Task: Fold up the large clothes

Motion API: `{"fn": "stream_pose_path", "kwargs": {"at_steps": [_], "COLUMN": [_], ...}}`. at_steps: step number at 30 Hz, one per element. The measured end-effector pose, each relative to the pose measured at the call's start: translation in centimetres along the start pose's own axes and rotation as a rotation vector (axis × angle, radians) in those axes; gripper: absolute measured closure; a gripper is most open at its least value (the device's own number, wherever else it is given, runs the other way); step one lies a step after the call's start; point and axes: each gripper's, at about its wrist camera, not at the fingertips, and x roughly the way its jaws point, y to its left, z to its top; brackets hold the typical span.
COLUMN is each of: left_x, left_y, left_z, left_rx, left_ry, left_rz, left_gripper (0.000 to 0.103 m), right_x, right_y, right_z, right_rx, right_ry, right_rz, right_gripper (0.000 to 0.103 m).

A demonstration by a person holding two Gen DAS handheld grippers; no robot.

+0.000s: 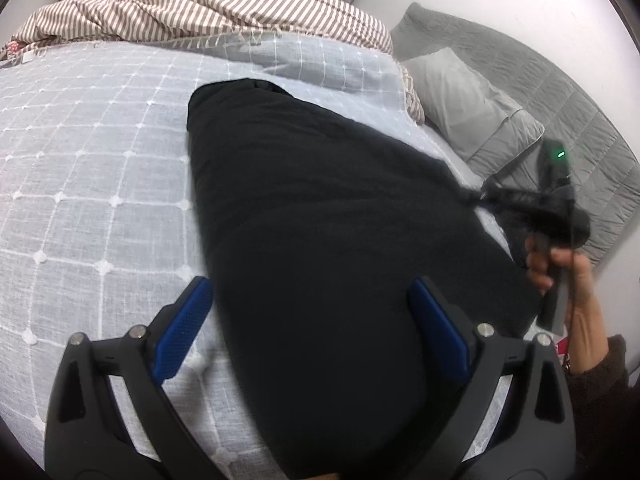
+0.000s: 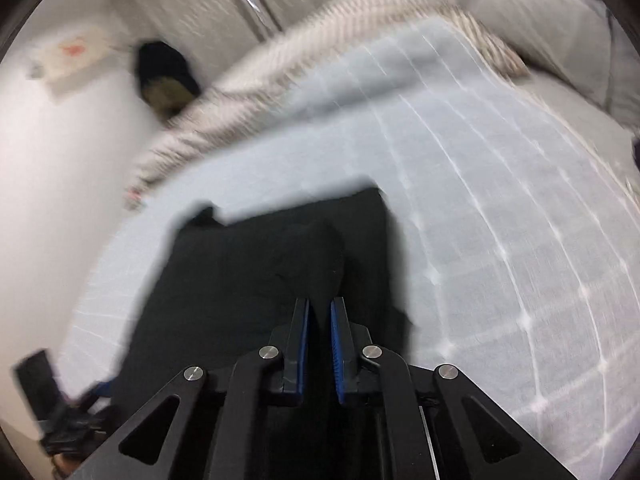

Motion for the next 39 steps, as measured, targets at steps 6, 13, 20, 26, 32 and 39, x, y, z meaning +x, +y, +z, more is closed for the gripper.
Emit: {"fn": "stream_pose_path", "kwargs": {"at_steps": [6,13,20,26,32,39], "left_x": [-0.1,1.7,5.4,6.5,7.0,7.4], "left_y": [1.1,4.7,5.9,7.2,6.5,6.1], "left_z": [0.8,1.4,1.0,-0.4,0.5,1.0], "left_rx": [-0.051,-0.275,-0.353,-0.423,-0.419,-0.430], "left_ry": [0.086,0.218,0.350,0.388,0.434,0.326], "left_rz": [-0.010,-0.145,-0.277,-0.400,-0.389,-0.407], "left_gripper": [0.000,0.000,0.000,0.000,0.000,0.005], "right_x": [-1.7,-3.1,-0.1,1.9,3.6,5.6], "right_y": [-0.9,-2.9,-6.0,-6.9,-6.5,-3.3], "right_z": [-2.0,-3.0,-5.0,-6.1,-5.4,-3.8], "right_rx": [0.067,0.251,0.399,0.457,0.460,0.318], "right_ry": [0.022,0.024,0.172,0.225,0.245,0.241], "right_rz": [0.047,0.218,0.278,0.400,0.456,0.427], "right_gripper": [0.044,0.014,0.014,0.014,0.014,0.026]}}
